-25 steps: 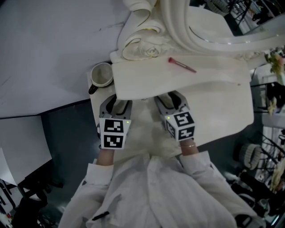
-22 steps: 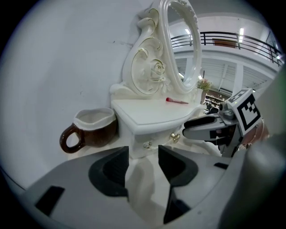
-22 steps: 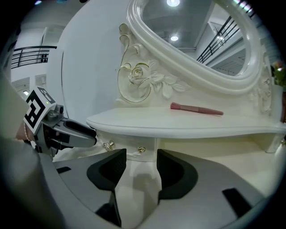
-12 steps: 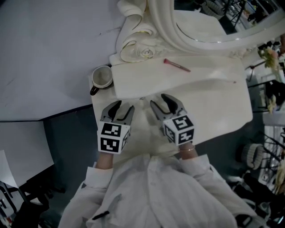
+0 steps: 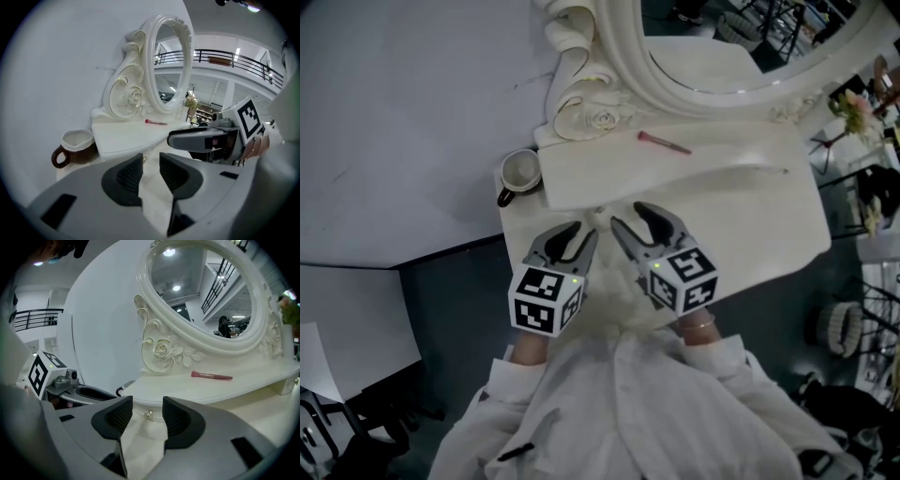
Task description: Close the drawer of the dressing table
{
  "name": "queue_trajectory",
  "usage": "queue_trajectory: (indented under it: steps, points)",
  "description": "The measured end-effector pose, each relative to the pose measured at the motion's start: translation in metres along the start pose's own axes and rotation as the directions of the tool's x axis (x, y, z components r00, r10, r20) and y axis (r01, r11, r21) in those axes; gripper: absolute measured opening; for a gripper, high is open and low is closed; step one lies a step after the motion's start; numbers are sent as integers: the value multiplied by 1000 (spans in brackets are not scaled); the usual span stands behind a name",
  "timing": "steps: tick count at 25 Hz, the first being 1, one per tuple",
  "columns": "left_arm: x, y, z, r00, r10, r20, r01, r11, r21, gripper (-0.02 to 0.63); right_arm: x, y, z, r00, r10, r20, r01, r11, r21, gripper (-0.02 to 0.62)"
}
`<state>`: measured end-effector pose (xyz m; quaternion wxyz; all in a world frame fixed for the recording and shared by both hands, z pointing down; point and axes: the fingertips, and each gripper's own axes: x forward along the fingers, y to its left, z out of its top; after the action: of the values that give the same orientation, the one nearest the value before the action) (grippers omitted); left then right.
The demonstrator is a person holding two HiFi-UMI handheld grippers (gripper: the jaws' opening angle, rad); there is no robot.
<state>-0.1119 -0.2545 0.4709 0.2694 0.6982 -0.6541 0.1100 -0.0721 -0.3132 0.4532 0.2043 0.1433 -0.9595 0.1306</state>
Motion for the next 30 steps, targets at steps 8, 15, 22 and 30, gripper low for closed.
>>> queue_trajectory:
  steps: [8, 15, 22, 30]
  points:
    - [-21, -13, 17, 998, -32, 50, 33, 999, -5, 46, -19, 31, 21, 995, 85, 52, -85, 996, -3, 194]
    - [-30, -28, 13, 998, -56, 39, 55, 998, 24, 34, -39, 45, 26, 992, 88, 91, -85, 996, -32, 61]
    - [-38, -39, 8, 997, -71, 41, 69, 997, 41, 17, -53, 55, 18, 995, 82, 62, -78, 995, -59, 14]
    - [-36, -45, -9, 998, -62, -13, 63, 996, 68, 11, -52, 54, -9, 998, 57, -6, -57, 997, -59, 8]
